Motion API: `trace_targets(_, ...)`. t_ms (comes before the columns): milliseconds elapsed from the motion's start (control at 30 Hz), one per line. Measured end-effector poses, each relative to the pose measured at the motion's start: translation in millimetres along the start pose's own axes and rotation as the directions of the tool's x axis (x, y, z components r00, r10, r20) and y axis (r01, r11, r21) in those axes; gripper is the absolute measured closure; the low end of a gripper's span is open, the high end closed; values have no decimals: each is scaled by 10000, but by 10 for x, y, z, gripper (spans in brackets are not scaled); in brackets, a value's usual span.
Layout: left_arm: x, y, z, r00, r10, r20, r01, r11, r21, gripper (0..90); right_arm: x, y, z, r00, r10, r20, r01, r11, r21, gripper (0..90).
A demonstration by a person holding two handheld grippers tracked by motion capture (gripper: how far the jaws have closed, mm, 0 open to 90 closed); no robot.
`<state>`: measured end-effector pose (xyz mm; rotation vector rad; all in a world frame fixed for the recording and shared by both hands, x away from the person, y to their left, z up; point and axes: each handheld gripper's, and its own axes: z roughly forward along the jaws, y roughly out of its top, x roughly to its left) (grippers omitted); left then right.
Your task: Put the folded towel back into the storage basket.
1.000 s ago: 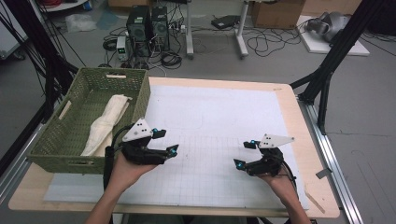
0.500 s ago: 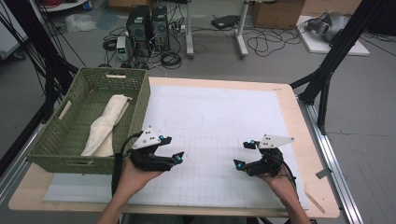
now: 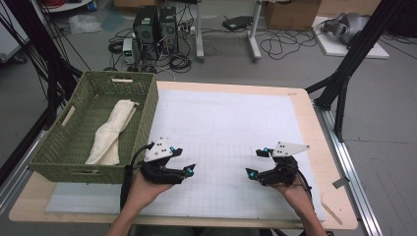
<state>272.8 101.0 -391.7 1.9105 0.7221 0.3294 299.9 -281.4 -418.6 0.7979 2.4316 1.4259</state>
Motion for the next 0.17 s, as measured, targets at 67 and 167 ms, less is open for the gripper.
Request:
trace_targets(67,1,-12,6,10000,51,-18,-51,10000,20,305,2,1,-1,10000,36,-14,-36,10000,-17,168)
trace_targets(167,4,-34,17,10000,9,-30,-9,10000,-10,304,1,2,5,10000,21,-20,-21,10000,-47,168)
